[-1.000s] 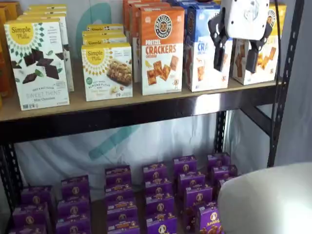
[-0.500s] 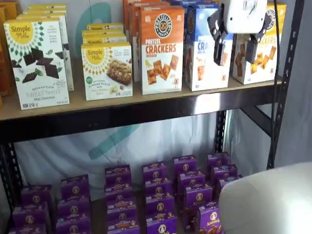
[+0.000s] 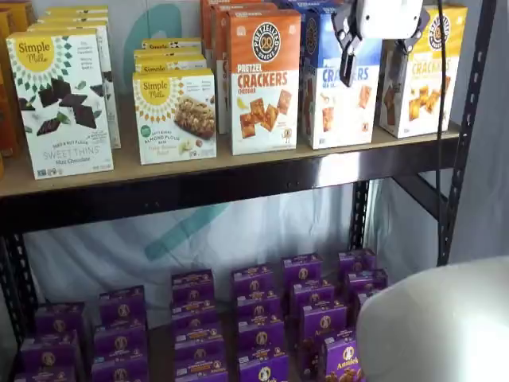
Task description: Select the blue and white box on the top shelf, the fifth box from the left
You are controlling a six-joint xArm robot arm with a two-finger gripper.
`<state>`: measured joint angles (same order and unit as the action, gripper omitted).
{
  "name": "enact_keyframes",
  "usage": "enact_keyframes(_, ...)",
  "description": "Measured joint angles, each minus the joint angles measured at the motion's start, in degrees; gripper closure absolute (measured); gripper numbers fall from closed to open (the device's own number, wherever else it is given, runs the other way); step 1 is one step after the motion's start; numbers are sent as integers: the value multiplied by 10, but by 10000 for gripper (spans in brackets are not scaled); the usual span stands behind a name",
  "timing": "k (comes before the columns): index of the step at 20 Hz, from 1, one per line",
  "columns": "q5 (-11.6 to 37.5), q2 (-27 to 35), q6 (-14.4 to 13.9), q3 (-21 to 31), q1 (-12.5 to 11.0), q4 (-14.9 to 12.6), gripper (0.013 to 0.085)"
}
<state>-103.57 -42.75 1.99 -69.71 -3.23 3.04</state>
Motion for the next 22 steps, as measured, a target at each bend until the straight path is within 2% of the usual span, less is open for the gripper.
enact_keyframes(2,10,13,8,-7,-8,3,130)
enact_keyframes(5,25,27,10,-12,-7,-11,130)
enact_keyframes(13,112,36,14,3,-9,-36,130)
enact_keyframes(18,156,34,32,13,-30,-12,130)
enact_keyframes(22,166,35,40,13,-38,-4,130)
